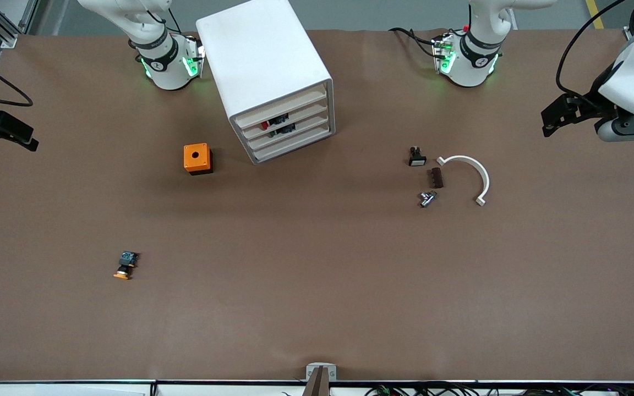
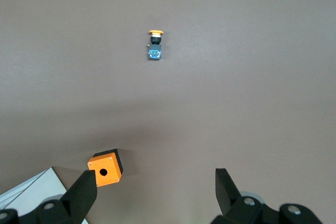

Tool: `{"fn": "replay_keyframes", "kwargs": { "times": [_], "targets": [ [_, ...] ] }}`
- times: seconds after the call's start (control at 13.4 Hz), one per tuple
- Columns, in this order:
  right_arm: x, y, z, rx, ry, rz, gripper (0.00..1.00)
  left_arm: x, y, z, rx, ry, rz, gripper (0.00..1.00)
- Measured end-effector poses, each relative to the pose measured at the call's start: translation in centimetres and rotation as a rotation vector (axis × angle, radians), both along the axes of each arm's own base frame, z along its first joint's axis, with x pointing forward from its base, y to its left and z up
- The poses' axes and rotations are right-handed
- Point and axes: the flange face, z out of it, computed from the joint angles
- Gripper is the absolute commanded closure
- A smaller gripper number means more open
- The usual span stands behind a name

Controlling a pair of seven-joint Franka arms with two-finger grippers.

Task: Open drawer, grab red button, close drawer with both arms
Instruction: 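Reach the left gripper toward the white cabinet's drawer front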

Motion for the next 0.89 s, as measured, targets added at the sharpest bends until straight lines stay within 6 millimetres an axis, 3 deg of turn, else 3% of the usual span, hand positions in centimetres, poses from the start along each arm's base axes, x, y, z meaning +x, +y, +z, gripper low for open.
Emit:
{"fn": "replay_keyframes", "kwargs": {
  "times": [0.45,0.6,0.89],
  "targets": [
    [0.1,-0.2,-0.2,0.0,0.003,-0.004,0.0,0.6,-0.1,-0.9,0.001,0.016,0.0,0.0],
    [0.1,-0.2,-0.2,0.0,0.002,-0.004,0.0,1.6,-0.2,-2.6,0.004,0.048,-0.001,0.0],
    [0.1,-0.2,-0.3,0.0,0.003,-0.004,0.0,4.1,-1.4,-8.0,0.013,0.139,-0.012,0.0]
  ]
}}
